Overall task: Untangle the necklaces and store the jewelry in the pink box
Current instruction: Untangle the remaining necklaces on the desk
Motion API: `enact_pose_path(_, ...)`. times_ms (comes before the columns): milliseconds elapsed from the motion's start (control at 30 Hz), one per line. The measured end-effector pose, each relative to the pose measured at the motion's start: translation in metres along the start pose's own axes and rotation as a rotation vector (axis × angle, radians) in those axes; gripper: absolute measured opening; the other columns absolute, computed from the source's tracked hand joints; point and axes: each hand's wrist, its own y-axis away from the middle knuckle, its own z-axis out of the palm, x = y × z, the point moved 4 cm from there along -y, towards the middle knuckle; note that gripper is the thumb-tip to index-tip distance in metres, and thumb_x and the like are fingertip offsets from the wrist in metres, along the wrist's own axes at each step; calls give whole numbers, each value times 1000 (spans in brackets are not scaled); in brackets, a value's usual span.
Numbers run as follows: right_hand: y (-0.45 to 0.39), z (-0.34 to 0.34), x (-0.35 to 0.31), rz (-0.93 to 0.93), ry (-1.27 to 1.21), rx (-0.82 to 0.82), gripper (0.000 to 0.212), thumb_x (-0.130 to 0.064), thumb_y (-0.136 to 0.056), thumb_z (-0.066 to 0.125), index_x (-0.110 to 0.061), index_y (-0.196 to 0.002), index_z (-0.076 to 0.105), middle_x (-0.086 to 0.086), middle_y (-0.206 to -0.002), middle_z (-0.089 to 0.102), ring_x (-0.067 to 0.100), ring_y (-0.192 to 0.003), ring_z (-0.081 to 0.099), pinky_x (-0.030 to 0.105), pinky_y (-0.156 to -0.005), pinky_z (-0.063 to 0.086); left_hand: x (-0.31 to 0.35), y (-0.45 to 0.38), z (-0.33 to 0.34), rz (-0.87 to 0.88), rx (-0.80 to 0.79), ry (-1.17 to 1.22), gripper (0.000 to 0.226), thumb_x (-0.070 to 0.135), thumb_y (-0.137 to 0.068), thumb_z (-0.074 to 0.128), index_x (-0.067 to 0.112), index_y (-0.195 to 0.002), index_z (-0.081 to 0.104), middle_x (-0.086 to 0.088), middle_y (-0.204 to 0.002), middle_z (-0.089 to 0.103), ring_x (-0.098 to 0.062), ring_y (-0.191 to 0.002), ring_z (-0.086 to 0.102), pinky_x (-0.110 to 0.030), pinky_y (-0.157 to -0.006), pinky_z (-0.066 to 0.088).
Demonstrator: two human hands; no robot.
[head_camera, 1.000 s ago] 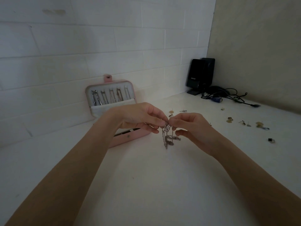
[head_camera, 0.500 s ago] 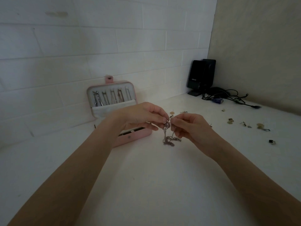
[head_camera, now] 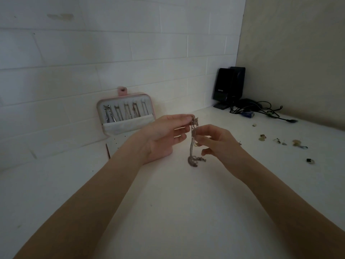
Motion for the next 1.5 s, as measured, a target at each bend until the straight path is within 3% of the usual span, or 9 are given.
enact_pose_path(100, 0, -3, -3, -16, -64, 5, 22, 5, -87, 53, -9, -95, 67, 1, -92, 65, 12, -77, 55, 20, -62, 49, 4, 0, -1, 24, 110, -36, 3, 12, -86, 62, 12, -86, 66, 3, -78, 63, -3, -61, 54, -12, -53, 45)
enact_pose_path(200, 1, -2, -6, -40, -60, 19, 15, -3, -87, 59, -7, -97, 68, 2, -89, 66, 9, -76, 56, 21, -64, 48, 4, 0, 0, 60, 157, -188, 9, 14, -88, 62, 18, -83, 67, 7, -76, 65, -3, -65, 53, -15, -61, 43)
enact_pose_path(400, -1, -11, -4, -47, 43, 140, 12, -10, -87, 63, -5, -76, 65, 2, -67, 62, 7, -56, 52, 20, -56, 44, 12, 6, 8, 153, 205, -370, 5, 20, -87, 64, 23, -85, 68, 11, -80, 65, -3, -77, 53, -19, -73, 44)
enact_pose_path(600, -4, -7, 3, -89, 494, 135, 8, -24, -84, 67, -16, -86, 67, -8, -84, 65, 9, -73, 58, 15, -67, 42, 26, 10, -1, 252, 299, -356, 8, 19, -90, 60, 24, -85, 64, 5, -86, 70, -4, -74, 55, -19, -70, 43)
enact_pose_path(767, 1, -3, -10, -125, 169, 120, 18, -23, -85, 65, -14, -100, 71, -7, -94, 69, 0, -84, 61, 7, -71, 44, 26, 12, 9, 238, 178, -455, 5, 19, -90, 60, 22, -89, 64, 1, -88, 71, -3, -74, 61, -19, -72, 44)
enact_pose_path(900, 0, 1, -15, -103, -4, 33, 21, -22, -93, 53, -13, -98, 71, 0, -94, 74, 6, -96, 65, 25, -91, 44, 34, 13, 15, 289, 194, -480, 5, 17, -91, 58, 18, -91, 63, -4, -98, 71, -10, -86, 64, -20, -74, 47)
enact_pose_path(1033, -9, 6, -26, -97, -162, -61, 25, -17, -97, 45, -12, -92, 68, 2, -78, 71, 14, -82, 65, 26, -83, 47, 50, 12, 14, 283, 202, -320, 5, 12, -92, 56, 14, -89, 60, -6, -93, 72, -15, -80, 69, -23, -79, 52)
enact_pose_path(1400, -29, 22, -71, -127, 53, -143, 19, -12, -93, 53, -16, -86, 69, -6, -73, 71, -2, -73, 64, 24, -85, 45, 142, 38, 2, 450, 392, -416, 12, 7, -92, 54, 14, -82, 53, -7, -79, 66, -14, -57, 68, -26, -76, 52)
enact_pose_path(1500, -27, 26, -72, -130, 94, -181, 18, -13, -94, 53, -16, -87, 70, -3, -78, 71, -3, -75, 64, 21, -82, 45, 155, 47, 0, 488, 412, -351, 13, 2, -92, 53, 10, -81, 51, -12, -78, 63, -14, -52, 66, -22, -62, 56)
